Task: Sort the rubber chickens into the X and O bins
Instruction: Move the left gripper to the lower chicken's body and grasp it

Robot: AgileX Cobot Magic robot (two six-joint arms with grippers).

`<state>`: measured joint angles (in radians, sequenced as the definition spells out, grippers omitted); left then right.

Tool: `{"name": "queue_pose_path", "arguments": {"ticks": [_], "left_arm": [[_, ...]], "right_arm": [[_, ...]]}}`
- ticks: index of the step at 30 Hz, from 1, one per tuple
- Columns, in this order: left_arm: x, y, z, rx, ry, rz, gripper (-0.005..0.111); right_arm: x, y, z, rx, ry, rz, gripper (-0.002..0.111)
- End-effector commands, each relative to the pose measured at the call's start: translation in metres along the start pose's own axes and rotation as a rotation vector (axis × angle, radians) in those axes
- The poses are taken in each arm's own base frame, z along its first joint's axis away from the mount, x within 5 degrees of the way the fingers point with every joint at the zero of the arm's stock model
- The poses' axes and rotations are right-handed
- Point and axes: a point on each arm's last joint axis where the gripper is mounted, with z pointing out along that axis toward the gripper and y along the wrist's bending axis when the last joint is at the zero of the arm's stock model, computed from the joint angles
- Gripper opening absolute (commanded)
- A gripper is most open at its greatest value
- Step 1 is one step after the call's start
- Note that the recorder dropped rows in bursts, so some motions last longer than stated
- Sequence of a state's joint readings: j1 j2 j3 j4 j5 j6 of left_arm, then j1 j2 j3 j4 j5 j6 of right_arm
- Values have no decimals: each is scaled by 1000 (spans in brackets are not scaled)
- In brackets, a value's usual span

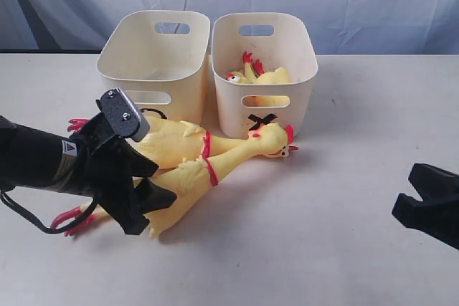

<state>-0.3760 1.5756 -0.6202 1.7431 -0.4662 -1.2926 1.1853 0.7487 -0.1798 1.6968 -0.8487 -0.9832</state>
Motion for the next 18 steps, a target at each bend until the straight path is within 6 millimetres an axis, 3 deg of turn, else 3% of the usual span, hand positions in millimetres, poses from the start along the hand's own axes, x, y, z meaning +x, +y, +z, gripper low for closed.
{"name": "queue_pose_path", "arguments": {"ticks": [1, 8, 12, 18], "left_arm": [[3, -1, 5, 17, 16, -8, 46], [14, 1, 19, 46, 70, -14, 23], [8, 1, 19, 66, 47, -14, 2], [3, 1, 18, 74, 36, -134, 0]], "right_arm": [[0, 0, 0, -16, -5, -15, -1], [0, 0, 0, -16, -5, -15, -1], [0, 0, 0, -16, -5, -15, -1], [0, 0, 0, -16, -5, -15, -1]]}}
